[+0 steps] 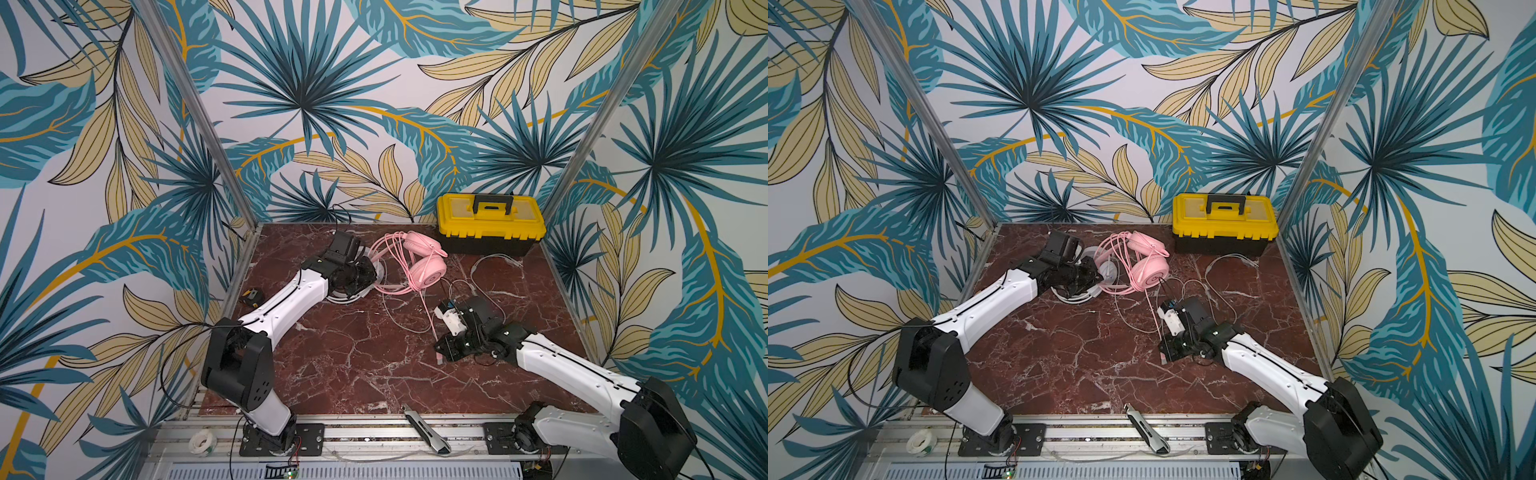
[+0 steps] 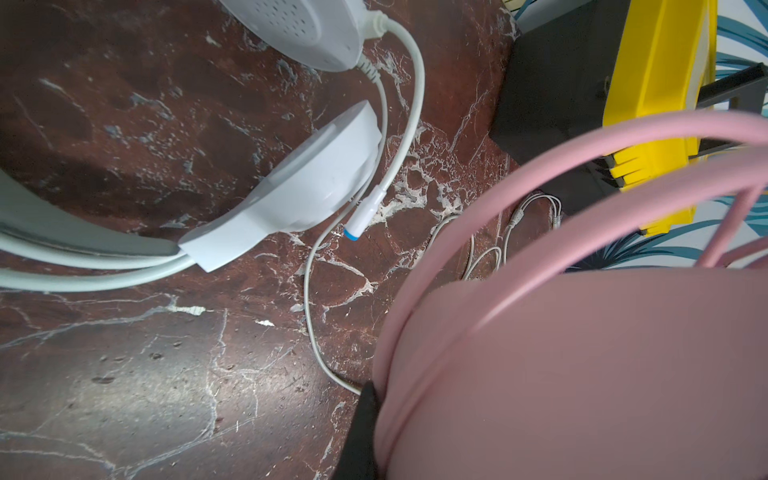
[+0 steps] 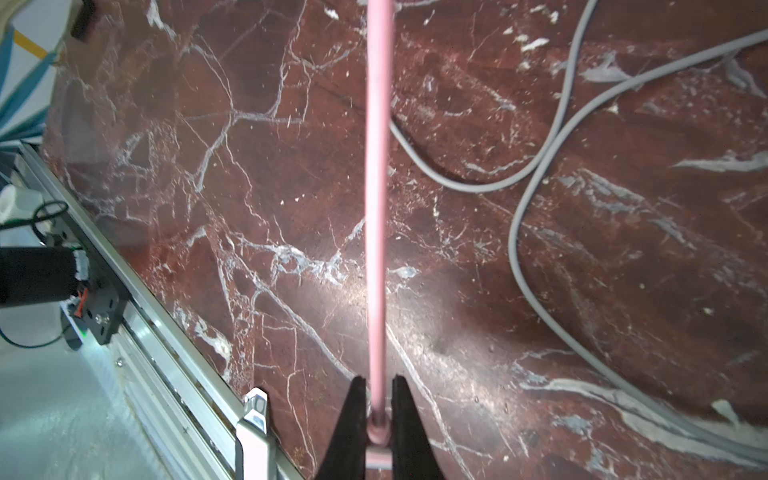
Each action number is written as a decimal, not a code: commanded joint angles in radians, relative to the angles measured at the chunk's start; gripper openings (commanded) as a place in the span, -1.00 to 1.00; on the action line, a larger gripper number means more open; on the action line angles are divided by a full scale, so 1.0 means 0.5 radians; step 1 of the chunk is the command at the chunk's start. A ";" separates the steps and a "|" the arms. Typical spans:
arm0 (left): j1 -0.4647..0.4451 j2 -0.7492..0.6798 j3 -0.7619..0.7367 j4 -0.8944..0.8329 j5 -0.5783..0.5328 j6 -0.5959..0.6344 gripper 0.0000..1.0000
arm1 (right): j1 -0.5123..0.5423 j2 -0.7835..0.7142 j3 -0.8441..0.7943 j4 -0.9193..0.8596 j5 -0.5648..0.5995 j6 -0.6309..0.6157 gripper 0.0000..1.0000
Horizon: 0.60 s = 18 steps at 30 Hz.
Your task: Wrap the headphones
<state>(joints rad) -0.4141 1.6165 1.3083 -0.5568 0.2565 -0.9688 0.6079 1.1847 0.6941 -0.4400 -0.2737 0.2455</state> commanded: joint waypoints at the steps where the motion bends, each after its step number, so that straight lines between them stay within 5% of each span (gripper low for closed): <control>1: -0.026 -0.010 0.129 0.023 -0.047 -0.037 -1.00 | 0.057 -0.004 0.080 -0.131 0.119 -0.104 -1.00; 18: -0.097 0.171 0.423 -0.450 -0.178 0.227 -1.00 | 0.292 0.120 0.576 -0.665 0.405 -0.890 -1.00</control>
<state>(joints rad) -0.4500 1.6951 1.4647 -0.7673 0.1585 -0.8879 0.7441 1.2282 0.9413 -0.6865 -0.1310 -0.0849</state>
